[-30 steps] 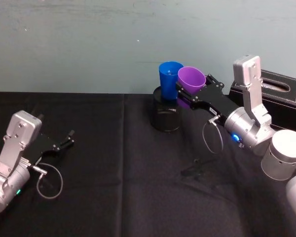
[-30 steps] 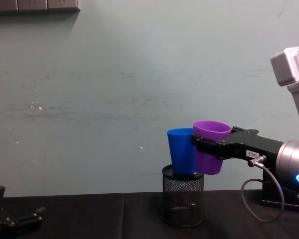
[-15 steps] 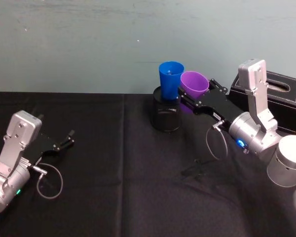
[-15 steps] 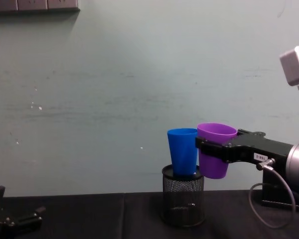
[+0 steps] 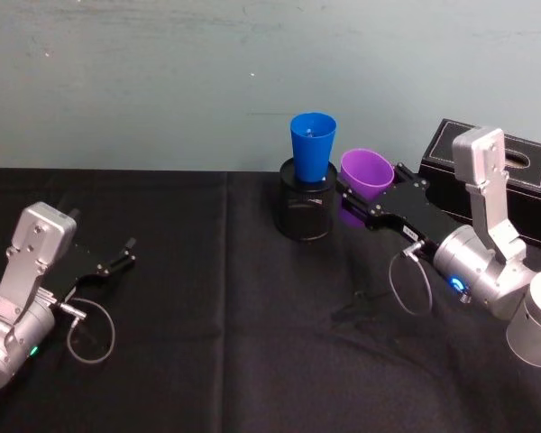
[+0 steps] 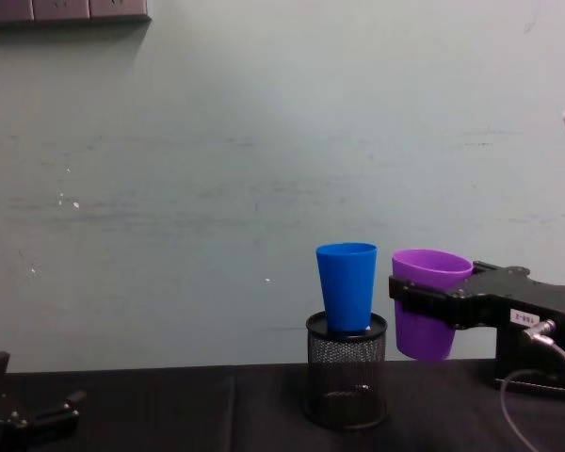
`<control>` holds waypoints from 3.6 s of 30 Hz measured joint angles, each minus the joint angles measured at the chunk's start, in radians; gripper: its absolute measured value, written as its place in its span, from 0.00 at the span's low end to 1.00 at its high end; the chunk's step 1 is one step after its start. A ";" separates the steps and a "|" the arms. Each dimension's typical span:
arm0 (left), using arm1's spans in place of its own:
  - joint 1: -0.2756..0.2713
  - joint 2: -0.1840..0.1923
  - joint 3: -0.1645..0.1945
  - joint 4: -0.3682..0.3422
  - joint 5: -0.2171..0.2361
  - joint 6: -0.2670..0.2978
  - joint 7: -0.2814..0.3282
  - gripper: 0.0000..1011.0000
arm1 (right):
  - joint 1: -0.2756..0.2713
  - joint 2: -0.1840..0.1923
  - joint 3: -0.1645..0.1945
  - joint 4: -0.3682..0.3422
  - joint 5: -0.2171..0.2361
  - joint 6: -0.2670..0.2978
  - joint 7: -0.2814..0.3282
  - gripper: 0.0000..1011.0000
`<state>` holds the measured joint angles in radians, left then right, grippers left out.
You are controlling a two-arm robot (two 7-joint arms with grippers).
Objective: Pick up one cup with a gripper and tap it against the other cup.
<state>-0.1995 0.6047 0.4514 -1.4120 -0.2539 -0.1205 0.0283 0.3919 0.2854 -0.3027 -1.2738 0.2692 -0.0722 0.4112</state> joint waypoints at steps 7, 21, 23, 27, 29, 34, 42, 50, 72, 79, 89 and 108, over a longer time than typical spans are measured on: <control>0.000 0.000 0.000 0.000 0.000 0.000 0.000 1.00 | -0.015 0.010 -0.001 -0.017 0.003 0.001 0.001 0.73; 0.000 0.000 0.000 0.000 0.000 0.000 0.000 1.00 | -0.009 0.005 -0.001 -0.010 0.002 0.001 0.001 0.73; 0.000 0.000 0.000 0.000 0.000 0.000 0.000 1.00 | -0.009 0.005 -0.001 -0.010 0.002 0.001 0.001 0.73; 0.000 0.000 0.000 0.000 0.000 0.000 0.000 1.00 | -0.008 0.005 -0.001 -0.009 0.001 0.001 0.002 0.73; 0.000 0.000 0.000 0.000 0.000 0.000 0.000 1.00 | -0.008 0.005 -0.001 -0.008 0.001 0.000 0.002 0.73; 0.000 0.000 0.000 0.000 0.000 0.000 0.000 1.00 | -0.007 0.004 -0.001 -0.008 0.001 0.000 0.002 0.73; 0.000 0.000 0.000 0.000 0.000 0.000 0.000 1.00 | -0.018 0.023 -0.001 -0.017 0.014 0.006 0.019 0.73; 0.000 0.000 0.000 0.000 0.000 0.000 0.000 1.00 | -0.072 0.052 -0.006 -0.067 0.040 0.022 0.033 0.73; 0.000 0.000 0.000 0.000 0.000 0.000 0.000 1.00 | -0.172 0.069 -0.027 -0.086 0.032 0.000 0.007 0.73; 0.000 0.000 0.000 0.000 0.000 0.000 0.000 1.00 | -0.168 0.059 -0.039 -0.043 0.021 -0.028 0.018 0.73; 0.000 0.000 0.000 0.000 0.000 0.000 0.000 1.00 | -0.172 0.058 -0.039 -0.024 0.013 -0.031 0.021 0.73; 0.000 0.000 0.000 0.000 0.000 0.000 0.000 1.00 | -0.179 0.058 -0.037 -0.020 0.010 -0.032 0.025 0.73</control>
<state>-0.1995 0.6047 0.4514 -1.4120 -0.2539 -0.1205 0.0283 0.2125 0.3438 -0.3394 -1.2934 0.2789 -0.1039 0.4362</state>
